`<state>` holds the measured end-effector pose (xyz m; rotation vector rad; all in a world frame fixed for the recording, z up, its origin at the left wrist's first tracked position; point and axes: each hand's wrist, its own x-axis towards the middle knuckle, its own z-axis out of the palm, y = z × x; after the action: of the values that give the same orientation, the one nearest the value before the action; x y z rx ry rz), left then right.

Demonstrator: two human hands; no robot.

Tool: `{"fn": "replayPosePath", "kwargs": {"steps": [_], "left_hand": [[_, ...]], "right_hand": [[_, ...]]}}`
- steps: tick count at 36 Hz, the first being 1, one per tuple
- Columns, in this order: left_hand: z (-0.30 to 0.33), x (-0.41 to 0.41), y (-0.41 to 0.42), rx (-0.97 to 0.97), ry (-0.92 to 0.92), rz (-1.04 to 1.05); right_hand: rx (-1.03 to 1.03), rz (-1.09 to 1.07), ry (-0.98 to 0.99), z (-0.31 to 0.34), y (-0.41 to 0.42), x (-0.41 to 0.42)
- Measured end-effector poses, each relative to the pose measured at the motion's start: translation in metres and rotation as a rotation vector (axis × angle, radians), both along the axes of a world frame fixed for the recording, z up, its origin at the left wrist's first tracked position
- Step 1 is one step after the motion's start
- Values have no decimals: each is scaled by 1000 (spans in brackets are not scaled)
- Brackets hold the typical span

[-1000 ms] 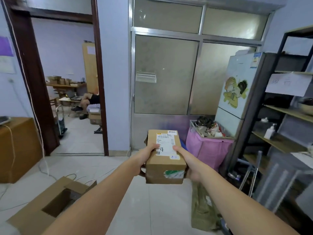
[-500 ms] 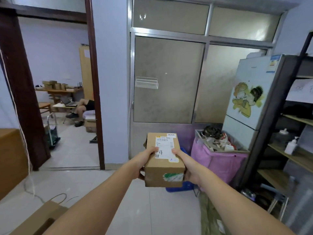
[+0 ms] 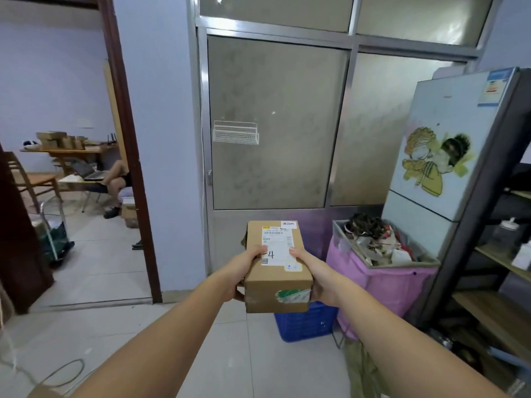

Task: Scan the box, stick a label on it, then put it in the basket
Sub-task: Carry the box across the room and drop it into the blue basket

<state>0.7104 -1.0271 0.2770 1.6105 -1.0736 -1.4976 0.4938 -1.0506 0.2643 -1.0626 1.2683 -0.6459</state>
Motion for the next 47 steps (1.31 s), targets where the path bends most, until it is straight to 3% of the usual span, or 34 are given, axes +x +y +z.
{"fn": "replayPosePath", "kwargs": {"steps": [17,29,47], "left_hand": [[-4,77,-220,35,27,54],[-6,151,-401,55,-16,-19],[-60,104,-641,62,-12,-172]], "right_hand": [[6,119,53,-10,-251,80],[10,34,35,-16,-405,150],[82,-177,-28,-61,-603,107]]}}
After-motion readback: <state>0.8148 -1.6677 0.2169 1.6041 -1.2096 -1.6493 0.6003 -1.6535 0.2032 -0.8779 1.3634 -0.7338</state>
